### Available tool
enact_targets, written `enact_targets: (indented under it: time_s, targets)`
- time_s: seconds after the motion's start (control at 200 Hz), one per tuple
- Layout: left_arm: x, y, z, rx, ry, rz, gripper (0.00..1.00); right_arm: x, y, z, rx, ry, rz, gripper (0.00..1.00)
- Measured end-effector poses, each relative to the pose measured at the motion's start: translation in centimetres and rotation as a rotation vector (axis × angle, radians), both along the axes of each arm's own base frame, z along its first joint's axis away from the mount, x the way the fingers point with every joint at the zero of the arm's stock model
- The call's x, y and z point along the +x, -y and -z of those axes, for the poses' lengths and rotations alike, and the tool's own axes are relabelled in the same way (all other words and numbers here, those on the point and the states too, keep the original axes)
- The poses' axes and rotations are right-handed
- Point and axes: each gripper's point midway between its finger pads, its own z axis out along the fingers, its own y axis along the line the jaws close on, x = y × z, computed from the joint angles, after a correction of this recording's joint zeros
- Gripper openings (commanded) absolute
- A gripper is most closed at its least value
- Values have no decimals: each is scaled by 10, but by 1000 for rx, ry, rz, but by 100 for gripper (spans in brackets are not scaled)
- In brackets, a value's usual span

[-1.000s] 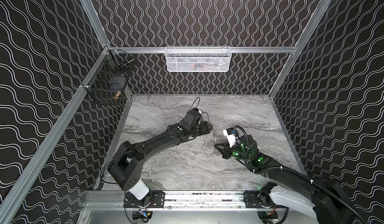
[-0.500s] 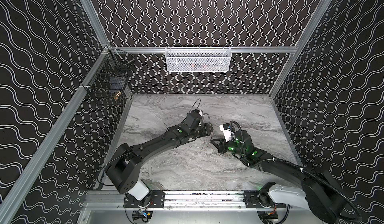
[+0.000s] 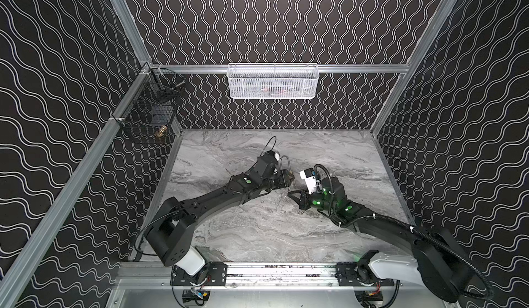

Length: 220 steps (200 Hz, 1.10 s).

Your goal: Unlock with the key

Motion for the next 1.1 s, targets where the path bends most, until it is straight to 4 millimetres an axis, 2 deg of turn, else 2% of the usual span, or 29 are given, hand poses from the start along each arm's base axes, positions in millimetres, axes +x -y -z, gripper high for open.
enact_targets:
  time_s: [0.576,1.101]
  targets:
    - [-2,-1,2,7,19,14,32,2,-3,-4,5,4,-5,0]
    - [-5,-4,-4,-7,34,14,31,3,-2,-4,1,7,-3,0]
